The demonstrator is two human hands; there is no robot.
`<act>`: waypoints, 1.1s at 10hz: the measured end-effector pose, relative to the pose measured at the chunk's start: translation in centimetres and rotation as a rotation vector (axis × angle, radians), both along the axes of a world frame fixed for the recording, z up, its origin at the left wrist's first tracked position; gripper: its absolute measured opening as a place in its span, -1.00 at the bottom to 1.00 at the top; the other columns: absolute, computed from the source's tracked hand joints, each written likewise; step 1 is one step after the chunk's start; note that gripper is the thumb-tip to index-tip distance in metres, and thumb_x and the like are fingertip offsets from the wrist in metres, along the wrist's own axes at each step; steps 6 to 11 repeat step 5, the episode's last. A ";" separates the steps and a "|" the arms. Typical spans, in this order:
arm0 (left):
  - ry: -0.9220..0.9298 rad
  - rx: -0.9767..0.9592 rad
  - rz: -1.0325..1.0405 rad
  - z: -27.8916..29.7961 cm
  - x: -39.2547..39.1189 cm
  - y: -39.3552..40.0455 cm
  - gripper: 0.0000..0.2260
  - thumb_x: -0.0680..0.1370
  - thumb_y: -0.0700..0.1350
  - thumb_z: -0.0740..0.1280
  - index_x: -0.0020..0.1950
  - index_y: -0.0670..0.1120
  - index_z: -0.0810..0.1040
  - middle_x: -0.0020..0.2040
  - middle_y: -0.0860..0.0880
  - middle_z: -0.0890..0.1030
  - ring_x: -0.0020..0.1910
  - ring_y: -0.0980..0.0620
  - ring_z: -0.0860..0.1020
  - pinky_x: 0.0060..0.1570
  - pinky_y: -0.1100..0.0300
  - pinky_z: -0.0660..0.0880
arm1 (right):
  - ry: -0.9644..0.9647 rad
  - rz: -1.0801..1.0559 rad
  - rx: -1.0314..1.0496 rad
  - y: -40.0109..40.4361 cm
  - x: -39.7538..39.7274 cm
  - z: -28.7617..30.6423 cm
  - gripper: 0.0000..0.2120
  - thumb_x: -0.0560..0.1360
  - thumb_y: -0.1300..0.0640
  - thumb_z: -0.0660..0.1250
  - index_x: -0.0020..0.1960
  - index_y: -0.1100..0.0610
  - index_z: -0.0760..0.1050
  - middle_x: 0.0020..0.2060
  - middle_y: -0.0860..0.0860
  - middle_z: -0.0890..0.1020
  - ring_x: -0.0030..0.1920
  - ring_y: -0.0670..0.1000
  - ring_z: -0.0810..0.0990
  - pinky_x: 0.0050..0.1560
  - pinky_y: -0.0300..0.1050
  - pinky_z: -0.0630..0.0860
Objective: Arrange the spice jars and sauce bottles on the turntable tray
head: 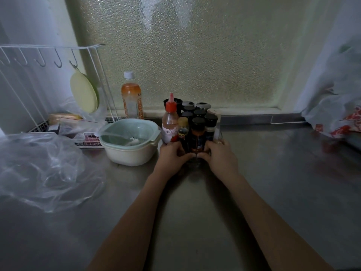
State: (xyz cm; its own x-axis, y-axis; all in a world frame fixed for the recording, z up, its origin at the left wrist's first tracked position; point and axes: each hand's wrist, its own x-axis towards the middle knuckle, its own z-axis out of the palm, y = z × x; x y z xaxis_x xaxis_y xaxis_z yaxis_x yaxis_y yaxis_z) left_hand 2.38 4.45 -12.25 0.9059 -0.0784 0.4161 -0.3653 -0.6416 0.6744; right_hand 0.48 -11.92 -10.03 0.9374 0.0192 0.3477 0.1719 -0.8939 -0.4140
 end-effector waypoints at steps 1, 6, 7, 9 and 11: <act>0.022 -0.032 0.015 0.1 1.1 0.3 -0.68 0.35 0.01 0.50 -0.36 -0.09 0.40 -0.41 -0.01 0.47 -0.38 0.04 0.43 -0.33 0.13 0.36 | 0.010 0.016 0.010 0.4 1.3 0.0 -0.74 0.44 -0.09 0.35 -0.13 0.09 0.42 -0.06 0.07 0.56 0.19 0.11 0.35 -0.12 -0.04 0.36; -0.258 -0.056 0.095 0.1 0.5 0.3 -0.83 0.44 0.04 0.38 -0.15 -0.04 0.48 -0.18 0.04 0.51 -0.25 0.04 0.51 -0.29 0.13 0.48 | 0.004 0.100 0.201 -0.6 3.0 0.1 -0.80 0.42 -0.10 0.37 -0.16 0.04 0.54 -0.17 0.02 0.60 0.04 0.04 0.50 -0.11 -0.04 0.45; -0.258 -0.056 0.095 0.1 0.5 0.3 -0.83 0.44 0.04 0.38 -0.15 -0.04 0.48 -0.18 0.04 0.51 -0.25 0.04 0.51 -0.29 0.13 0.48 | 0.004 0.100 0.201 -0.6 3.0 0.1 -0.80 0.42 -0.10 0.37 -0.16 0.04 0.54 -0.17 0.02 0.60 0.04 0.04 0.50 -0.11 -0.04 0.45; -0.258 -0.056 0.095 0.1 0.5 0.3 -0.83 0.44 0.04 0.38 -0.15 -0.04 0.48 -0.18 0.04 0.51 -0.25 0.04 0.51 -0.29 0.13 0.48 | 0.004 0.100 0.201 -0.6 3.0 0.1 -0.80 0.42 -0.10 0.37 -0.16 0.04 0.54 -0.17 0.02 0.60 0.04 0.04 0.50 -0.11 -0.04 0.45; -0.258 -0.056 0.095 0.1 0.5 0.3 -0.83 0.44 0.04 0.38 -0.15 -0.04 0.48 -0.18 0.04 0.51 -0.25 0.04 0.51 -0.29 0.13 0.48 | 0.004 0.100 0.201 -0.6 3.0 0.1 -0.80 0.42 -0.10 0.37 -0.16 0.04 0.54 -0.17 0.02 0.60 0.04 0.04 0.50 -0.11 -0.04 0.45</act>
